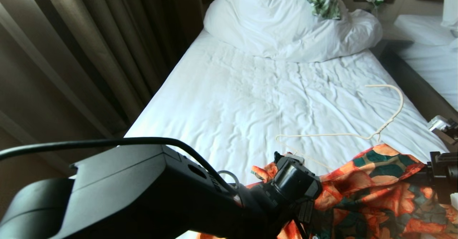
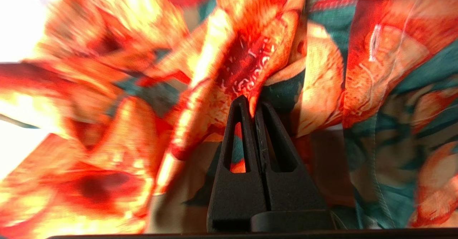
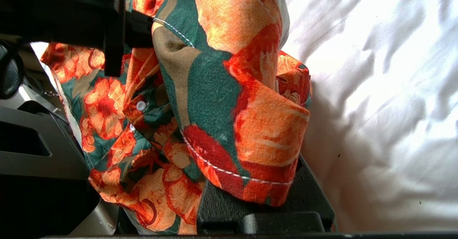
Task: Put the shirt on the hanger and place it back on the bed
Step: Hook the other side of the shirt onto the hanger
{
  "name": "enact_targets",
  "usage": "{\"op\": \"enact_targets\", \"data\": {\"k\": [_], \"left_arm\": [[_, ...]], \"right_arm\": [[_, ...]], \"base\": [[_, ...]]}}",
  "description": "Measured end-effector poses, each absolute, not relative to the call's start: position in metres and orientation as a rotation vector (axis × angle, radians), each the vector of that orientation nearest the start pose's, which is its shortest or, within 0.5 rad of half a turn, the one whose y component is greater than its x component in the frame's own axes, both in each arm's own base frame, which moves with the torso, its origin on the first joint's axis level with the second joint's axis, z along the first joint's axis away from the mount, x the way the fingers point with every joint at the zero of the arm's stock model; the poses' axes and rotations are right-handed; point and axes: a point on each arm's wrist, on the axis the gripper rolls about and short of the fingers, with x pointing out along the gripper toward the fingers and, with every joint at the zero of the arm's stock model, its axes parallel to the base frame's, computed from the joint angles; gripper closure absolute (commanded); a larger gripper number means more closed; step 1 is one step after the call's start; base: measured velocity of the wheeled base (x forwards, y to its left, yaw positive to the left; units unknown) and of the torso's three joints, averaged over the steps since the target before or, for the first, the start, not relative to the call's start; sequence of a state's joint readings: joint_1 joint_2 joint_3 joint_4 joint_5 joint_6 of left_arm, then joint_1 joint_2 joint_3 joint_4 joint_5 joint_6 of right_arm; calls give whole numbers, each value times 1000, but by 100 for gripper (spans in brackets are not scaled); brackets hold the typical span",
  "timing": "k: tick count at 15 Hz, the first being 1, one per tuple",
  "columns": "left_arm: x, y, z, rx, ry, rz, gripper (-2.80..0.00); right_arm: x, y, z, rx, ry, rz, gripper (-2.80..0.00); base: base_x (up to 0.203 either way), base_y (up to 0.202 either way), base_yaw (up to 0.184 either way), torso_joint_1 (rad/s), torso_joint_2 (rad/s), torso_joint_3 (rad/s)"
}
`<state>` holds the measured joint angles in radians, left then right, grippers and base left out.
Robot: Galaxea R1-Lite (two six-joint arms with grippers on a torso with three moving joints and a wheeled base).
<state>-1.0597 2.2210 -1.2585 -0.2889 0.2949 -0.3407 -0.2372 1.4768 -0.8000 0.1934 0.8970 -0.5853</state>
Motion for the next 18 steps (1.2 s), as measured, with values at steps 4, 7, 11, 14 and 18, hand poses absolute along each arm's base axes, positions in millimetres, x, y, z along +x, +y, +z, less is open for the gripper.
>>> {"op": "enact_targets", "data": {"k": [4,7,11,14,18], "left_arm": [[233,-340,111,53,590,-575,0],[246,-309,130,45,563,-520,0],[244,-269,143,55,559,-466,0],[232,-243,146,58,574,-442,0],[217,-234,143,46,573,-462,0]], "right_arm": [[222,-31,179,-75,519,815,0],[233,-30,185,-70,509,822,0],[254,-34,189,-73,471,807,0],[272,-35,184,-37,477,799,0],[287,-28,174,-7,499,823,0]], "base": [[0,0,0,0,0,0],[0,0,0,0,0,0],[0,0,0,0,0,0],[0,0,0,0,0,0],[0,0,0,0,0,0]]}}
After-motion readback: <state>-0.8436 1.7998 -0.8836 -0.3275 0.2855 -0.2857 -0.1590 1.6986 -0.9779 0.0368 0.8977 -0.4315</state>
